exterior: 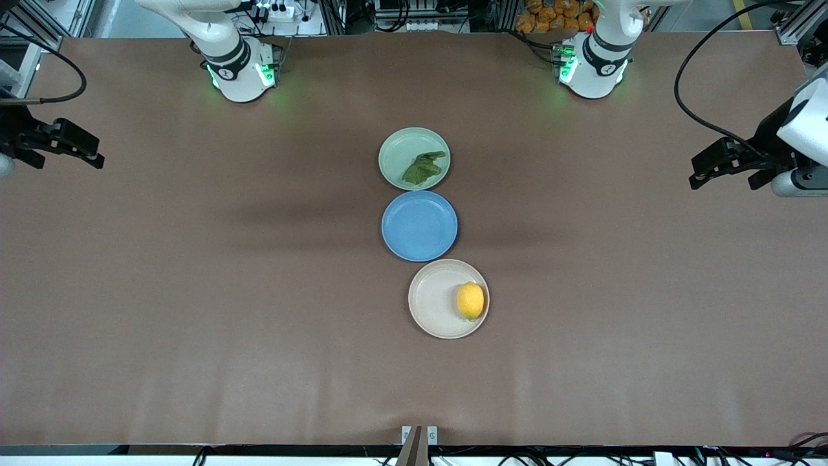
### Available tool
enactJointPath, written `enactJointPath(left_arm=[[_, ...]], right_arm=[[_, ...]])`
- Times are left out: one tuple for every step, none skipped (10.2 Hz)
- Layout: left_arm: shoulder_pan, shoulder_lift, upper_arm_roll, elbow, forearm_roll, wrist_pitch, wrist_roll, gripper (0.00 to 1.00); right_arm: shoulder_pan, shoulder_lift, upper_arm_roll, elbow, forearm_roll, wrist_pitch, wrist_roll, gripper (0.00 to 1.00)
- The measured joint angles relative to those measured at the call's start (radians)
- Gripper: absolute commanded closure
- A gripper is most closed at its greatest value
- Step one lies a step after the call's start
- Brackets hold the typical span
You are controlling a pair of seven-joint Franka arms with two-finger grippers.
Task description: Pick lemon and lettuce from plates
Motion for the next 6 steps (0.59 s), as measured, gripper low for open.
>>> enactJointPath(left_arm=[[0.000, 0.000, 0.000, 0.000, 0.000, 0.002, 0.000, 0.00], [0.000, 0.000, 0.000, 0.000, 0.000, 0.002, 0.000, 0.00], [-0.001, 0.001, -0.001, 0.000, 0.000, 0.002, 0.000, 0.00], [-0.002, 0.002, -0.001, 0.000, 0.000, 0.003, 0.000, 0.00], [-0.003, 0.005, -0.002, 0.000, 0.000, 0.003, 0.000, 0.00], [-0.002, 0.008, -0.002, 0.000, 0.000, 0.003, 0.000, 0.00]], right_arm=[[0.000, 0.000, 0.000, 0.000, 0.000, -0.001, 0.000, 0.00], [0.000, 0.000, 0.001, 0.000, 0.000, -0.004, 0.000, 0.00], [0.002, 0.001, 0.002, -0.001, 0.000, -0.006, 0.000, 0.00], [0.007, 0.003, 0.005, -0.002, 0.001, -0.006, 0.000, 0.00], [0.028, 0.007, 0.007, -0.005, 0.001, -0.006, 0.001, 0.00], [0.056, 0.013, 0.008, -0.007, 0.001, -0.006, 0.003, 0.00]])
